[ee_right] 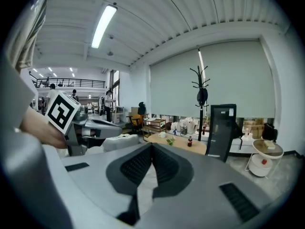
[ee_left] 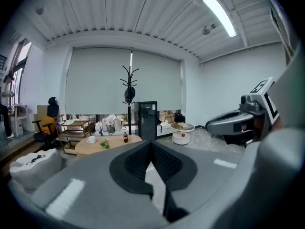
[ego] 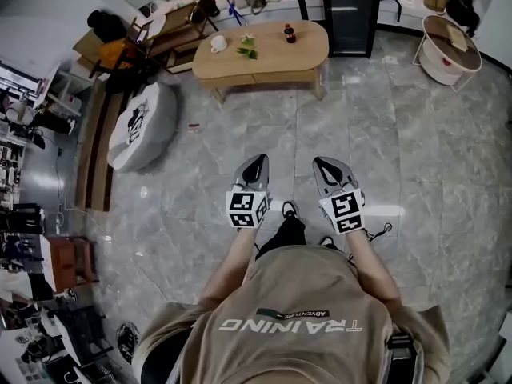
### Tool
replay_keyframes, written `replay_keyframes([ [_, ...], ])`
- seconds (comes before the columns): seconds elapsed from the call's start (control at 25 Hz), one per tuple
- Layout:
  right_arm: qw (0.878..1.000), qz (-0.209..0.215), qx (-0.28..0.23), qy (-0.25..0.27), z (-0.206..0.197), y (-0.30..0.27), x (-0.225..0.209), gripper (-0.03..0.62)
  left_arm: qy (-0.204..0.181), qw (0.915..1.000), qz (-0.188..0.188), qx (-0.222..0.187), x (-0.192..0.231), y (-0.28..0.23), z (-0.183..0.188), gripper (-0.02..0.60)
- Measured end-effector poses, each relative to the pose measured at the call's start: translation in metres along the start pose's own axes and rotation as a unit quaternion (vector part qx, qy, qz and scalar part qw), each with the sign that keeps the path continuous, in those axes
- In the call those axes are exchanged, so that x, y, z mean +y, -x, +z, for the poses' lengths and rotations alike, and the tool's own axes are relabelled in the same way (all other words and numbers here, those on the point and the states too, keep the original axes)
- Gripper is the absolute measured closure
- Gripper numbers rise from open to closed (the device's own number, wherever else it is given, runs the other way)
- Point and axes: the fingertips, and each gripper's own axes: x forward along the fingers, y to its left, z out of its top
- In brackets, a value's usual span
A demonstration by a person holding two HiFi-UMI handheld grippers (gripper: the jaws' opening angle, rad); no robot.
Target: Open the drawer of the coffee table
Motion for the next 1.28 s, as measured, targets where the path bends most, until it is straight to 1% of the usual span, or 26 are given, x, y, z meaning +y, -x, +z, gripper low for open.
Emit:
replay_keyframes([
  [0.08,1.000,-0.003,-0.007,-0.002,0.006,-0.019,-0.005,0.589,-0.001,1.0000,-0.010,-0.001,0.014,-0.013,-0.002,0.575],
  [0.16,1.000,-0.008,-0.019,0.002,0.025,-0.039,-0.010,0.589,-0.003,0.9998,-0.018,-0.002,0.034,-0.024,0.003,0.575],
  [0.28,0.999,-0.024,-0.027,0.021,0.055,-0.066,-0.013,0.589,-0.011,0.9994,-0.031,-0.007,0.069,-0.035,0.019,0.575],
  [0.36,0.999,-0.034,-0.031,0.018,0.069,-0.088,-0.018,0.589,-0.021,0.9990,-0.035,-0.018,0.094,-0.050,0.031,0.575],
  [0.48,0.999,-0.041,-0.022,0.006,0.069,-0.120,-0.017,0.589,-0.028,0.9986,-0.038,-0.020,0.130,-0.066,0.034,0.575],
  [0.6,0.999,-0.037,-0.006,-0.005,0.065,-0.141,-0.009,0.589,-0.011,0.9992,-0.035,-0.013,0.158,-0.071,0.024,0.575],
  [0.8,0.999,-0.040,0.013,0.014,0.076,-0.169,-0.010,0.589,0.019,0.9994,-0.024,-0.016,0.195,-0.081,0.014,0.575],
  [0.88,0.999,-0.038,0.027,0.024,0.075,-0.175,-0.009,0.589,0.033,0.9992,-0.019,-0.012,0.205,-0.081,0.007,0.575],
  [1.04,0.998,-0.038,0.043,0.023,0.074,-0.187,-0.011,0.589,0.051,0.9986,-0.007,-0.013,0.221,-0.077,0.000,0.575],
  [1.28,0.998,-0.016,0.050,0.040,0.074,-0.200,-0.009,0.589,0.076,0.9967,0.028,-0.010,0.248,-0.079,-0.014,0.575],
])
